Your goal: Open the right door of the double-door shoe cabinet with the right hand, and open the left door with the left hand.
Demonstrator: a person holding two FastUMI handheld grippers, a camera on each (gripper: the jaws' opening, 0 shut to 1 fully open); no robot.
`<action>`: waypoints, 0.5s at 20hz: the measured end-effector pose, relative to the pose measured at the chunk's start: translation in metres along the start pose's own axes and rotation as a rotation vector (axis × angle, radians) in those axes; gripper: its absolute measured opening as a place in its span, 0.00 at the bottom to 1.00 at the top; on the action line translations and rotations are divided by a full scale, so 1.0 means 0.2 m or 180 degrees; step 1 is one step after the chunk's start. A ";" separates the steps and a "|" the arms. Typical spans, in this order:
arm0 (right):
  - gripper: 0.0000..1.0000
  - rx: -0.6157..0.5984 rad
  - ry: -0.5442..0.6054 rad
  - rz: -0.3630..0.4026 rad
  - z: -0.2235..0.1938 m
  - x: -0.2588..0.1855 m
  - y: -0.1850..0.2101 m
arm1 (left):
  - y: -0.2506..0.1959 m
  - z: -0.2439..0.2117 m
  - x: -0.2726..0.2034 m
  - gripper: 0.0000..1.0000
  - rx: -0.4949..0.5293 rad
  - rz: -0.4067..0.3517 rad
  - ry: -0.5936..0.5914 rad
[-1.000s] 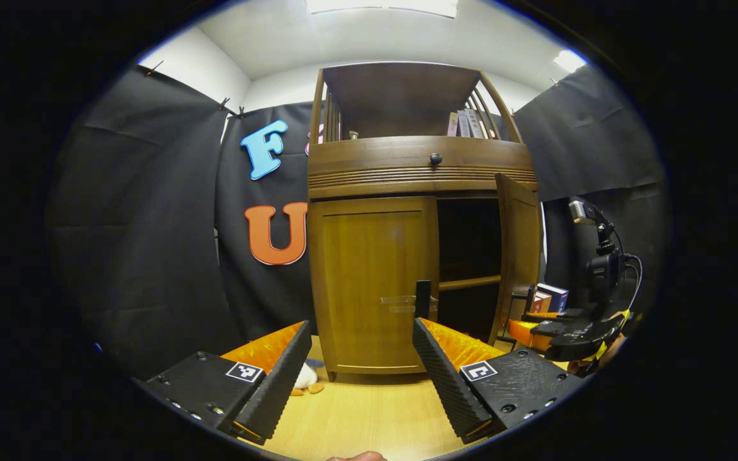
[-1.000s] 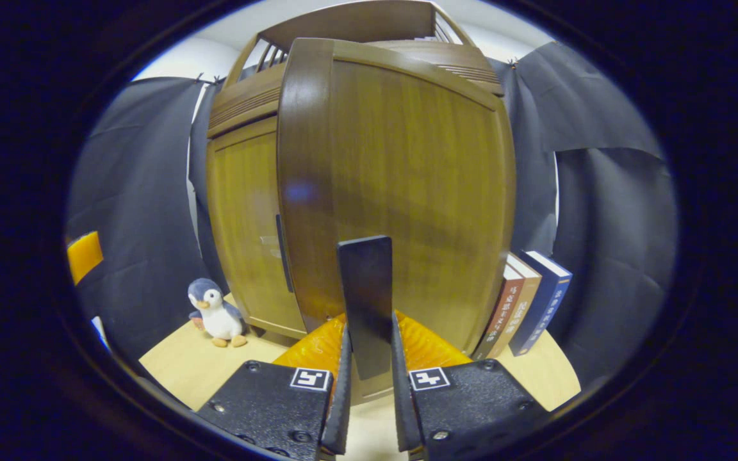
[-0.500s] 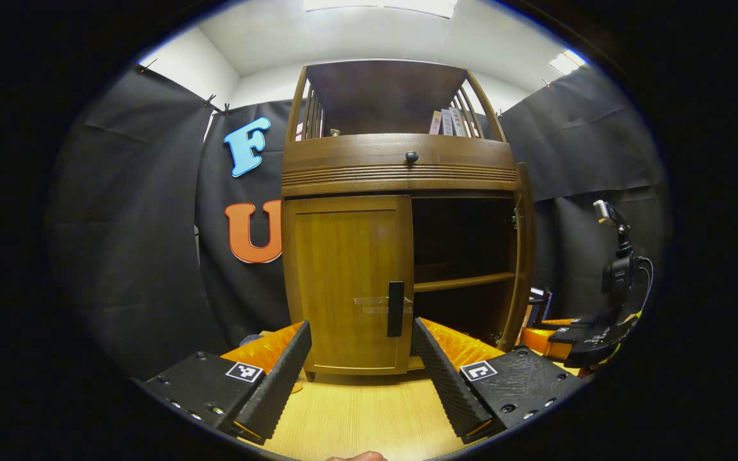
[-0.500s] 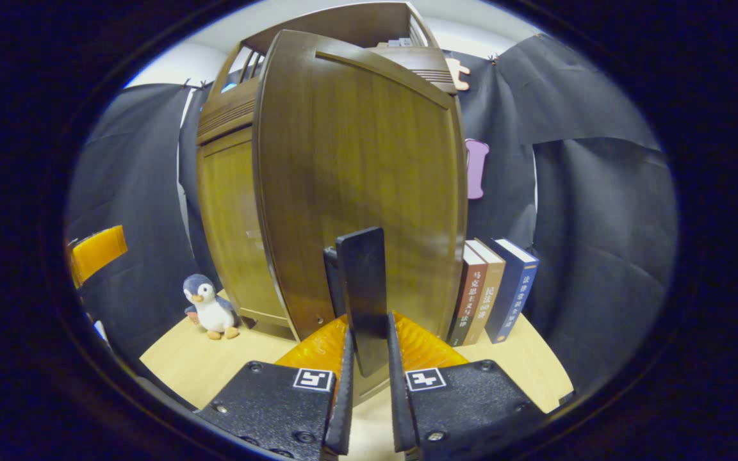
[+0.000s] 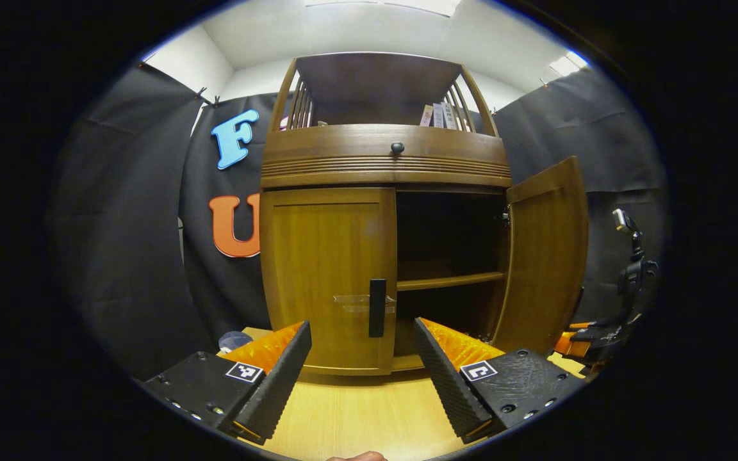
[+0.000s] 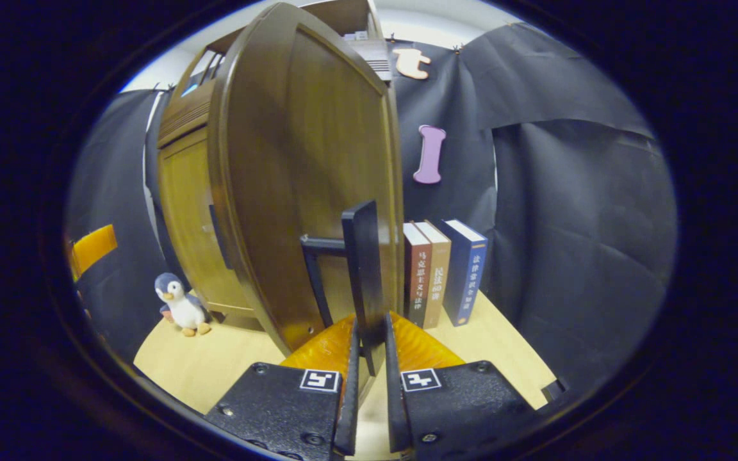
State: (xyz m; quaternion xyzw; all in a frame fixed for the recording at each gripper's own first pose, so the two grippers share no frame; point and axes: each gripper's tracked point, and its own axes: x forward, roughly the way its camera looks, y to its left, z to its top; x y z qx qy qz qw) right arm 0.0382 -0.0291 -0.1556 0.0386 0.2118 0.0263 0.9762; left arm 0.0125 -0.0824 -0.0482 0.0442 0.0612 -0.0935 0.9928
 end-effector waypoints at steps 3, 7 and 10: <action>0.17 0.0030 0.0001 -0.0086 0.00 -0.01 -0.08 | -0.03 -0.05 0.04 0.96 -0.0077 -0.0030 0.0084; 0.17 0.0023 0.0072 -0.0105 0.00 -0.02 -0.15 | -0.04 -0.13 0.11 0.96 -0.0234 -0.0029 0.0238; 0.17 0.0048 0.0096 -0.0125 0.01 -0.03 -0.21 | -0.03 -0.16 0.18 0.95 -0.0332 0.0006 0.0300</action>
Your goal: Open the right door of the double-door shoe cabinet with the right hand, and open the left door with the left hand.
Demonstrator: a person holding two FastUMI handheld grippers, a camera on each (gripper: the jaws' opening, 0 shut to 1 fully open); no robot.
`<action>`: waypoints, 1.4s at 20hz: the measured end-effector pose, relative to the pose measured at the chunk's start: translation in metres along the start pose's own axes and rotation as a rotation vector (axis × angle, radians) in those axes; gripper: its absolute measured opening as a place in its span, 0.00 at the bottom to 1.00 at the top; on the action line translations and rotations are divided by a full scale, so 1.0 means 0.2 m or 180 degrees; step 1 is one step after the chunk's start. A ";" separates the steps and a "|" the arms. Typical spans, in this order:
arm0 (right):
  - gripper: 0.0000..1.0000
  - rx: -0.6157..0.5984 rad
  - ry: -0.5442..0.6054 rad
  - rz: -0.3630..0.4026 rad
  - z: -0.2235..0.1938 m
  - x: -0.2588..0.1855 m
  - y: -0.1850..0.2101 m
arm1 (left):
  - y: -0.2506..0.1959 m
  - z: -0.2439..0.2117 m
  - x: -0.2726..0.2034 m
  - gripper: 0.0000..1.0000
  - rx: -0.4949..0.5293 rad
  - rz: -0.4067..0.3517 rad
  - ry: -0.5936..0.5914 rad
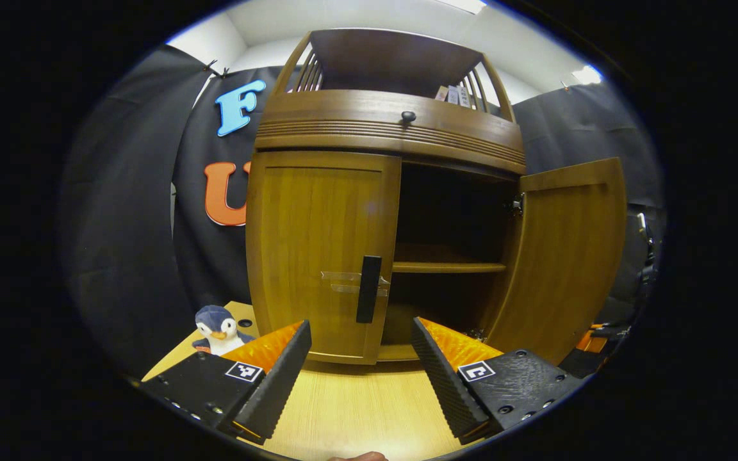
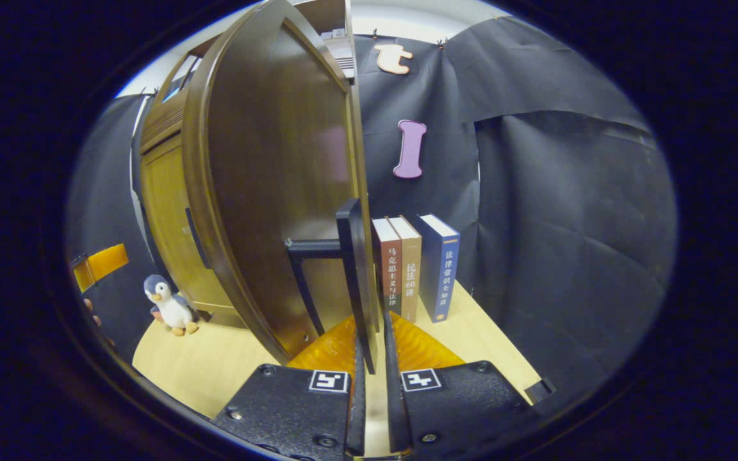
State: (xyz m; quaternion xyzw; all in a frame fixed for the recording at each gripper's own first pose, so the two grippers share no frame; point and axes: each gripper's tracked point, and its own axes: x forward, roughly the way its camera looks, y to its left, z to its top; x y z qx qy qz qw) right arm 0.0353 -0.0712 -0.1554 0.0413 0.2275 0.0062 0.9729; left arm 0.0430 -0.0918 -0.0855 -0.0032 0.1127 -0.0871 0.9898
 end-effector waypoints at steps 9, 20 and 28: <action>0.19 -0.0027 0.0127 0.0136 0.01 -0.02 -0.09 | 0.04 -0.10 0.29 0.95 -0.0206 0.0089 0.0237; 0.37 -0.0151 0.0107 -0.0033 0.03 -0.12 -0.30 | 0.02 -0.16 0.74 0.95 -0.0281 0.0095 0.0422; 0.43 -0.0085 -0.0019 -0.0250 0.08 -0.27 -0.41 | 0.03 -0.14 0.94 0.95 -0.0259 0.0163 0.0458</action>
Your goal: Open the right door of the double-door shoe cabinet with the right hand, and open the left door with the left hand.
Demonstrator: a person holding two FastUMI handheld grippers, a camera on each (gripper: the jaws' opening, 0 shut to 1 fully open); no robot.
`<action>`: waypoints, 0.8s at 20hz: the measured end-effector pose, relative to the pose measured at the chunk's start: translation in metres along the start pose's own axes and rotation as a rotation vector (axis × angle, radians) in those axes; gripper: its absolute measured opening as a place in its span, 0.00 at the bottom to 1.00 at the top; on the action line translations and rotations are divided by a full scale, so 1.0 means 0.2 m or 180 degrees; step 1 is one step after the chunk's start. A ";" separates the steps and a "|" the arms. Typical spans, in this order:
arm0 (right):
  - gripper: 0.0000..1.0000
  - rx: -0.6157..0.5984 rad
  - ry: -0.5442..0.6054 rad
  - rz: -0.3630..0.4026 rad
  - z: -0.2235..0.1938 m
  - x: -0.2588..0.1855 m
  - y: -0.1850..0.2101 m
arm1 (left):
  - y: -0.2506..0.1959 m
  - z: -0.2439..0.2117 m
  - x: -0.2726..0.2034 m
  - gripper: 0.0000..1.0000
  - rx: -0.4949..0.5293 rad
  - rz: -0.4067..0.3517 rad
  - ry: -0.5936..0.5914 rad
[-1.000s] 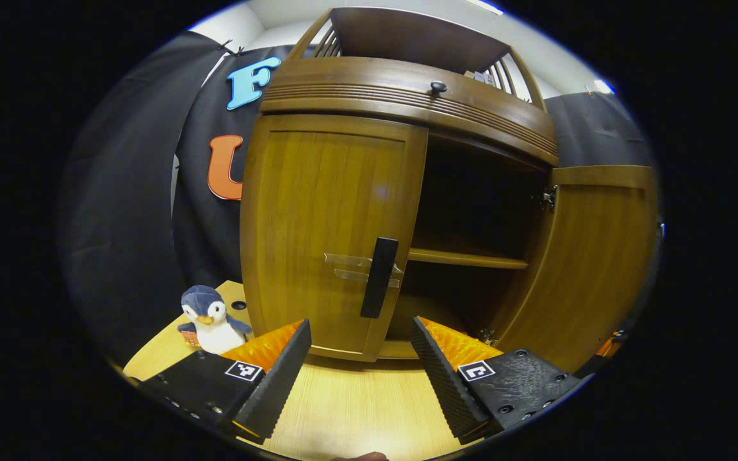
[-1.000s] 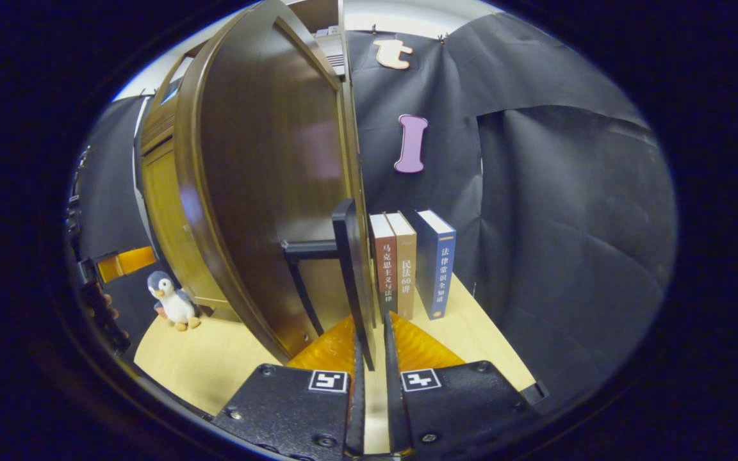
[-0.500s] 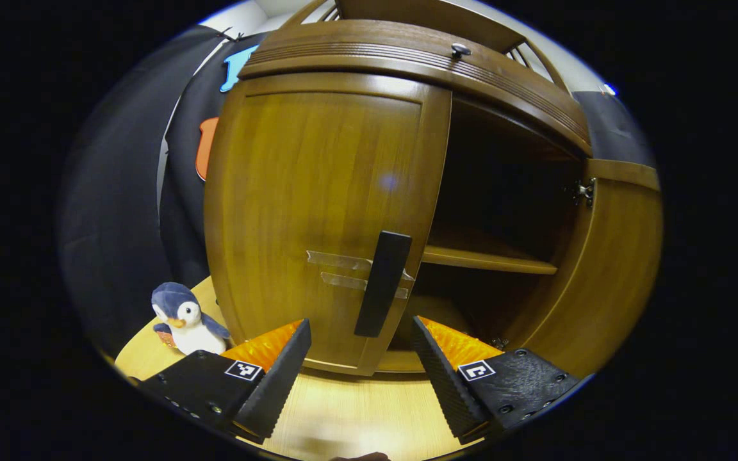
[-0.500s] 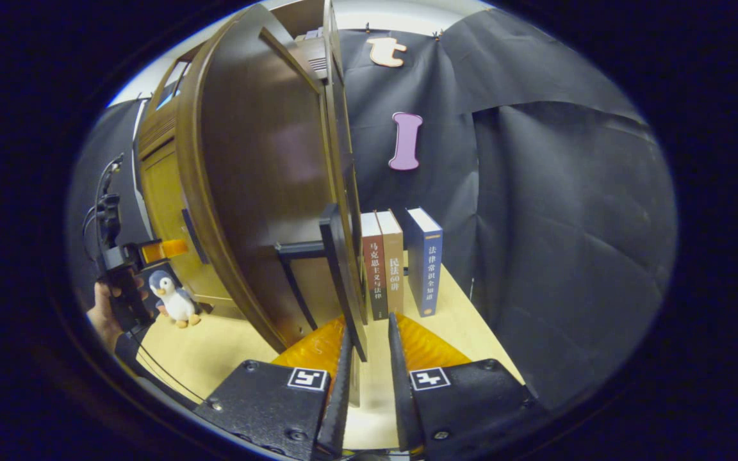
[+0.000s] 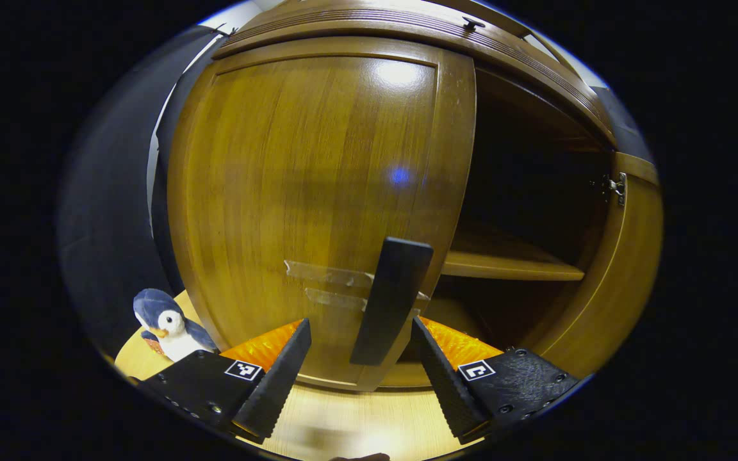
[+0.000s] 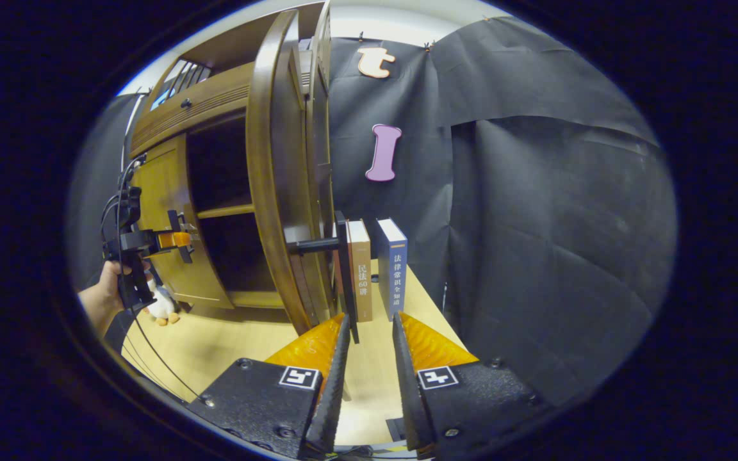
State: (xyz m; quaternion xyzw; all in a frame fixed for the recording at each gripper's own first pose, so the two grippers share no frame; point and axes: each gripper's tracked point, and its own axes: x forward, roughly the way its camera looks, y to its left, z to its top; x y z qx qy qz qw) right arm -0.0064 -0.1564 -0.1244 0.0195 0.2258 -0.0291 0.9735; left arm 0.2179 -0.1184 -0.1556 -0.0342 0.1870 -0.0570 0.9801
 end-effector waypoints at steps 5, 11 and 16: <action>0.54 0.0053 -0.0051 -0.0124 0.03 -0.04 -0.06 | 0.00 0.05 0.06 0.94 0.0070 -0.0011 -0.0014; 0.58 0.0093 -0.0110 -0.0206 0.04 -0.11 -0.07 | -0.05 0.06 0.07 0.68 0.0453 -0.0192 -0.0077; 0.58 0.0102 -0.0126 -0.0244 0.02 -0.17 -0.06 | -0.09 0.06 0.09 0.37 0.0596 -0.0334 -0.0114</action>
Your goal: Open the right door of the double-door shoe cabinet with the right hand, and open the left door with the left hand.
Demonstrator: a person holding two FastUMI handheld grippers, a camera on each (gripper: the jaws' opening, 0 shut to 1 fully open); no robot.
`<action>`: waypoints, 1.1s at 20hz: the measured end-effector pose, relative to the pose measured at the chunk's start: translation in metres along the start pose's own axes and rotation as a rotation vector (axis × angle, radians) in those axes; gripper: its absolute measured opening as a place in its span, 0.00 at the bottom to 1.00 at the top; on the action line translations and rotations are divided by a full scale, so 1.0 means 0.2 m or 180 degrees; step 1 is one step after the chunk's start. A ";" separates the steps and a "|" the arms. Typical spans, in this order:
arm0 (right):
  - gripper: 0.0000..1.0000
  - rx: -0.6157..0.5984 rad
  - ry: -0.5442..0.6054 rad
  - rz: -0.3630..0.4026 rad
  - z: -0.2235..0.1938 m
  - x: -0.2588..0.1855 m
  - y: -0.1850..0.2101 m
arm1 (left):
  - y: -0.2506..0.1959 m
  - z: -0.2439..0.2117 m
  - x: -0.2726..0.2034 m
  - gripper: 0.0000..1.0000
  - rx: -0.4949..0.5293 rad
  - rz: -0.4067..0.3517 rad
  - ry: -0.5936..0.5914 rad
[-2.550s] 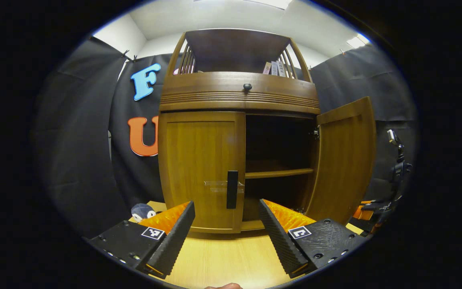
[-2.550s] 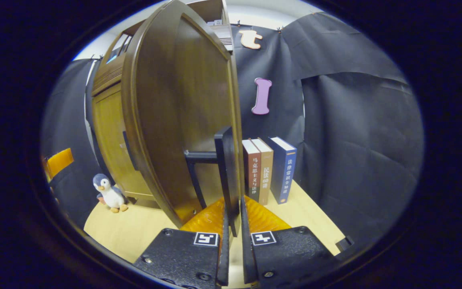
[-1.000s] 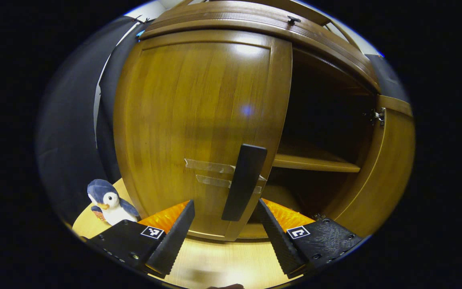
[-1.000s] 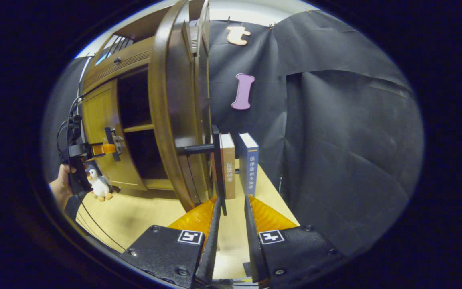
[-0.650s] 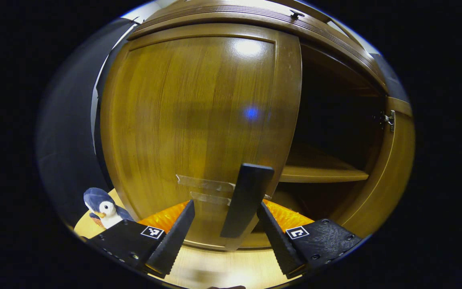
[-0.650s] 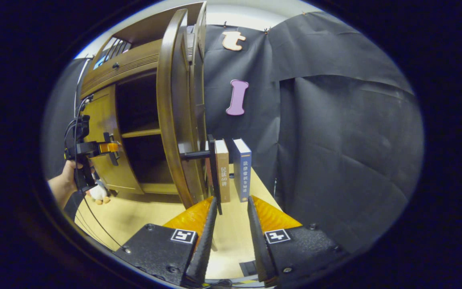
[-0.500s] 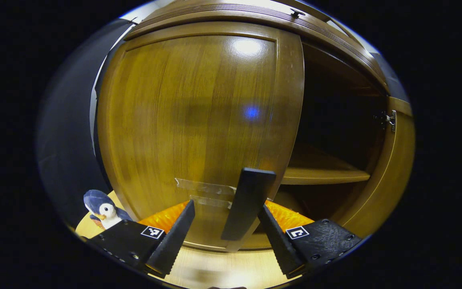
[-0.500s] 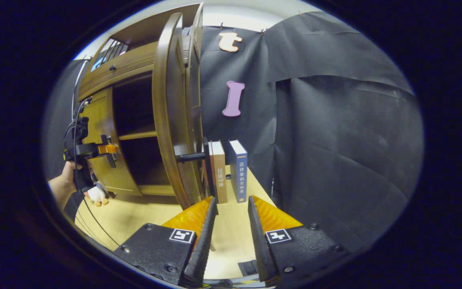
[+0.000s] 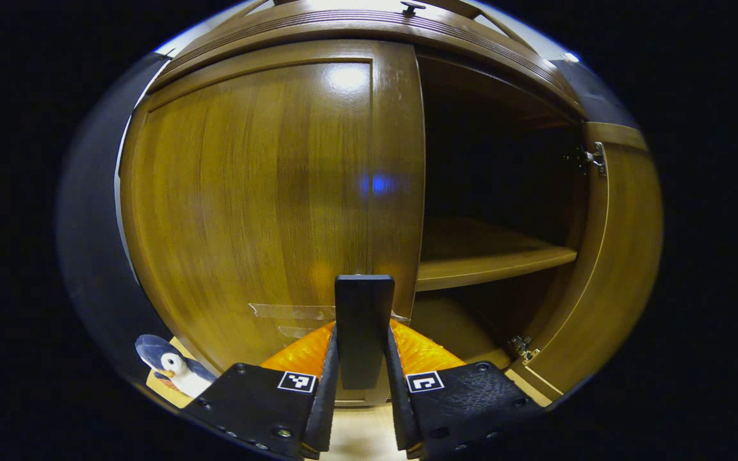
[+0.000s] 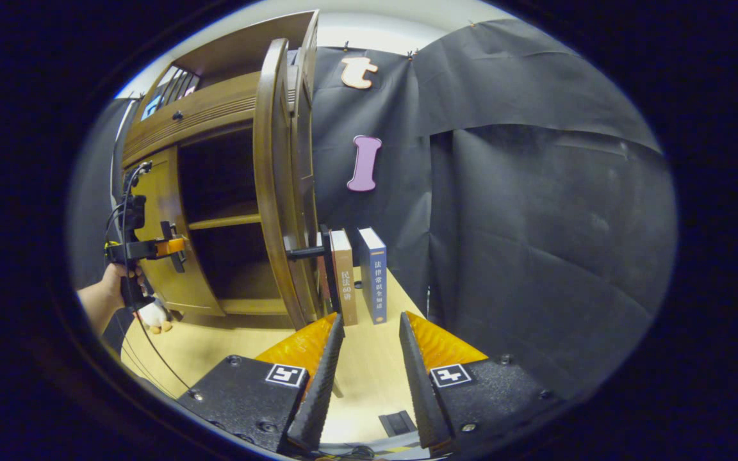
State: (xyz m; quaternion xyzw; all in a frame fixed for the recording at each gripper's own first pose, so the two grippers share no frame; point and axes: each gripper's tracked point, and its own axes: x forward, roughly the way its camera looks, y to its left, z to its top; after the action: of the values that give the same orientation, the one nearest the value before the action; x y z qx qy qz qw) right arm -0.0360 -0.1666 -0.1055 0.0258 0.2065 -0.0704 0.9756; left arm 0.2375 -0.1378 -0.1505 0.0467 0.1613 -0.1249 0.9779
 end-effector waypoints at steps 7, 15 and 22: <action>0.58 0.0044 -0.0039 -0.0017 -0.01 -0.08 0.04 | 0.01 0.00 -0.04 0.27 -0.0040 -0.0003 0.0073; 0.58 0.0026 -0.0051 0.0204 -0.02 -0.11 0.19 | 0.03 -0.05 -0.20 0.27 -0.0101 0.0032 0.0114; 0.58 -0.0044 -0.0029 0.0389 -0.04 -0.11 0.29 | 0.06 -0.08 -0.36 0.27 -0.0138 0.0102 0.0118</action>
State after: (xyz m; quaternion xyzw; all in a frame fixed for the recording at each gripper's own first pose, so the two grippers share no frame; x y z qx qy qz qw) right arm -0.0512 -0.1059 -0.1019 0.0314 0.2005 -0.0093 0.9791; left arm 0.1707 -0.1077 -0.1412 0.0304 0.1813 -0.1048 0.9774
